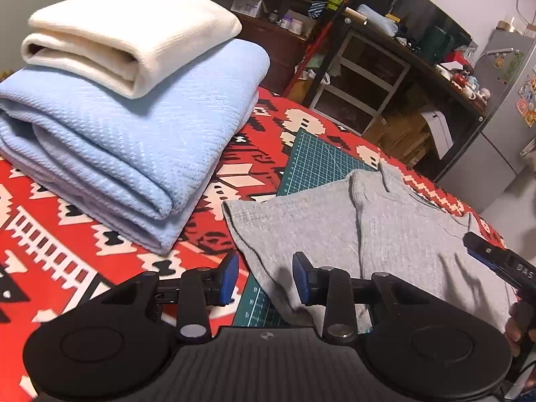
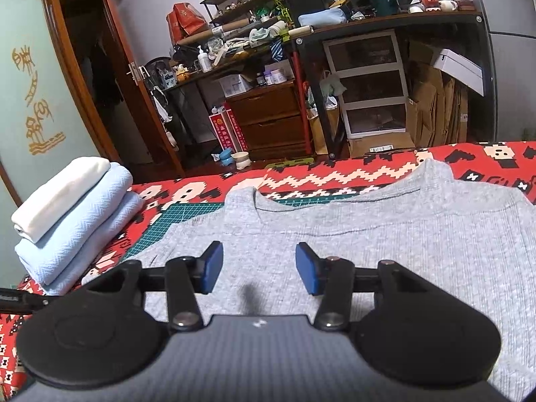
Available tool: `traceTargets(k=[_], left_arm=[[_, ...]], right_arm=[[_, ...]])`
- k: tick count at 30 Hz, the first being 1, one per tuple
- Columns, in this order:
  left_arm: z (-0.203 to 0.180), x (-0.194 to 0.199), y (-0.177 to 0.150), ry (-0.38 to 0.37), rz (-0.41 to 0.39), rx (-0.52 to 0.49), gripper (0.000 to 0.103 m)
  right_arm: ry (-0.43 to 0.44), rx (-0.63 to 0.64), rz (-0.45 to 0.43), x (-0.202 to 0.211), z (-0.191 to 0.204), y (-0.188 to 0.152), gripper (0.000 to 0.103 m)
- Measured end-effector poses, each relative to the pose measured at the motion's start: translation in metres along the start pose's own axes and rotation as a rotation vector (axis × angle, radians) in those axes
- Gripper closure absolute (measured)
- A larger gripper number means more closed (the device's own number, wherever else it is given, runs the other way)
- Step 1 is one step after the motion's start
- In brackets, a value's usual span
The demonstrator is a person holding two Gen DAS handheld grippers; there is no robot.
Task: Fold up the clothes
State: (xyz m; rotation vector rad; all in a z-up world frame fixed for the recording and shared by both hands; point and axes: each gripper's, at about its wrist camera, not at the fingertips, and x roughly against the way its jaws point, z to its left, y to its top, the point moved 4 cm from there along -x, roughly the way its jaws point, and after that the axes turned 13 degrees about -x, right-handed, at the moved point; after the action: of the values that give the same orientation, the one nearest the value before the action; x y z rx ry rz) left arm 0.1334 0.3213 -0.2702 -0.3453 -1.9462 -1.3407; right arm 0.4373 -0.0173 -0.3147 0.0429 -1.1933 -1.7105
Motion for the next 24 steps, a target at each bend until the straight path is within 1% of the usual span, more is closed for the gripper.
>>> traceTargets(k=[4,6,7,8,10,11,12,15,21,24], left_arm=[[0.002,-0.007,0.002,-0.003,-0.009,0.007,0.070],[0.002,-0.009,0.003,0.011,-0.017,0.006,0.080],[0.001,-0.011,0.003,0.020,-0.020,0.005,0.092],[0.001,-0.012,0.003,0.029,-0.024,0.005,0.095],[0.000,-0.013,0.003,0.046,-0.032,0.000,0.096],[-0.001,-0.012,0.003,0.053,-0.036,-0.006,0.100],[-0.003,-0.010,0.004,0.051,-0.046,-0.010,0.101],[-0.010,-0.001,0.009,0.027,-0.091,-0.031,0.102],[-0.055,0.027,0.026,-0.035,-0.212,-0.155,0.102],[-0.086,0.031,0.033,-0.107,-0.254,-0.203,0.102]], right_arm=[[-0.002,-0.010,-0.004,0.001,-0.002,0.002,0.050],[-0.003,-0.015,-0.007,0.001,-0.003,0.002,0.050],[-0.003,-0.018,-0.008,0.001,-0.003,0.003,0.050],[-0.003,-0.020,-0.010,0.002,-0.003,0.003,0.050],[-0.002,-0.022,-0.013,0.003,-0.004,0.004,0.050],[-0.002,-0.024,-0.014,0.003,-0.004,0.004,0.050],[-0.002,-0.027,-0.016,0.004,-0.005,0.004,0.050],[-0.001,-0.036,-0.022,0.006,-0.006,0.005,0.050],[-0.007,-0.058,-0.040,0.010,-0.012,0.011,0.050],[-0.011,-0.091,-0.062,0.016,-0.021,0.017,0.050]])
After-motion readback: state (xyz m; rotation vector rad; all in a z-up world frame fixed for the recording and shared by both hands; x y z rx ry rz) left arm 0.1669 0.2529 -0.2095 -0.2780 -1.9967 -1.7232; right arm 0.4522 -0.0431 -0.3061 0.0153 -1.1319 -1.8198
